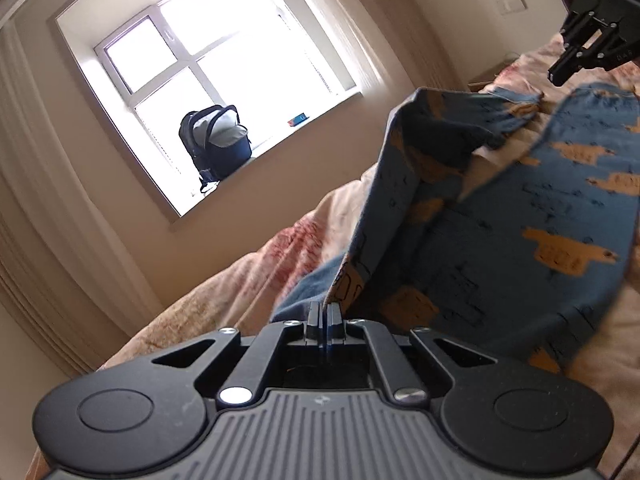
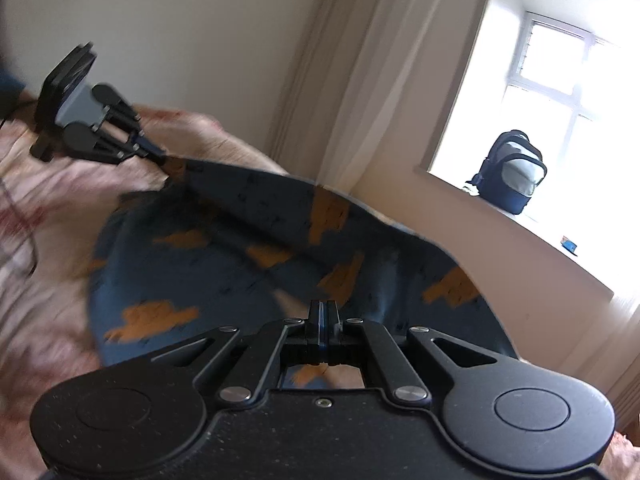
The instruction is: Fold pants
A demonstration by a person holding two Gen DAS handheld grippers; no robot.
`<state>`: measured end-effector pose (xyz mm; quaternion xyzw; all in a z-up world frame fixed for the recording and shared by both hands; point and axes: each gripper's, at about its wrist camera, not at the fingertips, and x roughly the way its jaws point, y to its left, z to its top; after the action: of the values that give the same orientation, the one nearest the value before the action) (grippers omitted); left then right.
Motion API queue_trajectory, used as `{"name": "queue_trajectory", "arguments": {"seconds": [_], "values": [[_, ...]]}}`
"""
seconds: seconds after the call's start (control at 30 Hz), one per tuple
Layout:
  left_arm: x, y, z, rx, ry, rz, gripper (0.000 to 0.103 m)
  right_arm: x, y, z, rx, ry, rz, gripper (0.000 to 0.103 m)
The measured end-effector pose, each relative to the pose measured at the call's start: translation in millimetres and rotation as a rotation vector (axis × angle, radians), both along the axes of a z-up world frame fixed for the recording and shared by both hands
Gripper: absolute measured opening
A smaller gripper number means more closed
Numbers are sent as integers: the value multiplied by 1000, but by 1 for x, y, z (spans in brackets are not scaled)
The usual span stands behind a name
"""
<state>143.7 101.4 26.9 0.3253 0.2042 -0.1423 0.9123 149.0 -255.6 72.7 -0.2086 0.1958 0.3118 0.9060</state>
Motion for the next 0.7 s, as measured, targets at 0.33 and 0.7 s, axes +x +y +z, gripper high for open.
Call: {"name": "queue_trajectory", "arguments": {"seconds": [0.33,0.7], "values": [[1,-1,-10,11,35,41,1,58,51,-9,-238,-201,91,62],[-2,13,-20,-4,35,62,1,158,91,-35,-559,-296,102,0]]}}
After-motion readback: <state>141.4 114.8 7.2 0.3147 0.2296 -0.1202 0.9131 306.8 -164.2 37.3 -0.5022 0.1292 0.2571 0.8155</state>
